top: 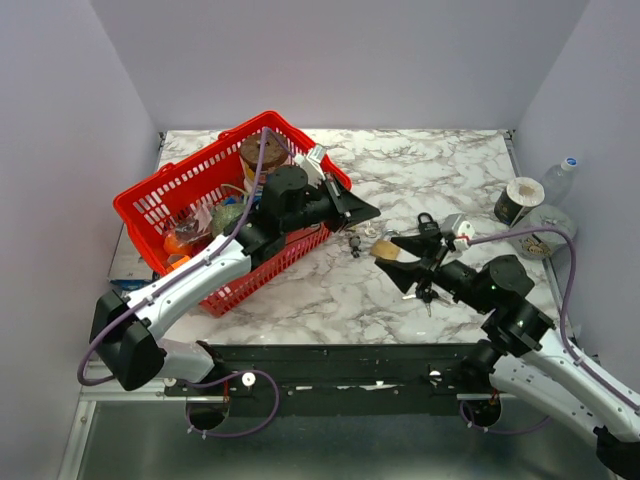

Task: Unlock with the key
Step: Adjust the key.

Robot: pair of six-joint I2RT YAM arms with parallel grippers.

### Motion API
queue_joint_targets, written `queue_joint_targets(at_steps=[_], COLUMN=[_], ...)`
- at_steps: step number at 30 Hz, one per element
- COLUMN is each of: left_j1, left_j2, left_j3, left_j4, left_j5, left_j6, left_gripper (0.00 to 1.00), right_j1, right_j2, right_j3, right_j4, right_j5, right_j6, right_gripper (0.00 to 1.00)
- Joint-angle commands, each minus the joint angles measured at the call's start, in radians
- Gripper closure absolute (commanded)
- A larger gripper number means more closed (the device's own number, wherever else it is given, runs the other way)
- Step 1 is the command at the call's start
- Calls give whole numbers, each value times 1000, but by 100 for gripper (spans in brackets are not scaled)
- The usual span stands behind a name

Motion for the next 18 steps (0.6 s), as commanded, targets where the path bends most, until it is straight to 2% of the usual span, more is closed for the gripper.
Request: queue_joint_targets(at_steps=[1,2,5,7,8,11,18], left_j1=[-16,-25,-39,-45,-46,-57,-95], left_j2=[-42,-57,-134,-177,-186,-195,-194], left_j3=[52,40,-58,-133,-155,-198,-227], left_j4=[-30,-15,123,241,272,344,434], left_j5=[-32,-38,-23,13,17,42,7], left_j6=[385,478,589,608,612,608,602], left_gripper=[100,100,100,100,100,100,100], right_j1=[-55,-69,-140,-198,-213,-223,-223], right_j2=[-24,-23,2,35,41,63,146], right_j3=[63,79,106,100,93,45,74], right_j4=[-67,-65,-53,-24,47,207,203], right_j5=[-101,-123,-232,-330,-365,-436,-504], right_j6=[167,229,390,483,564,664,636], right_gripper=[32,32,33,38,39,44,54])
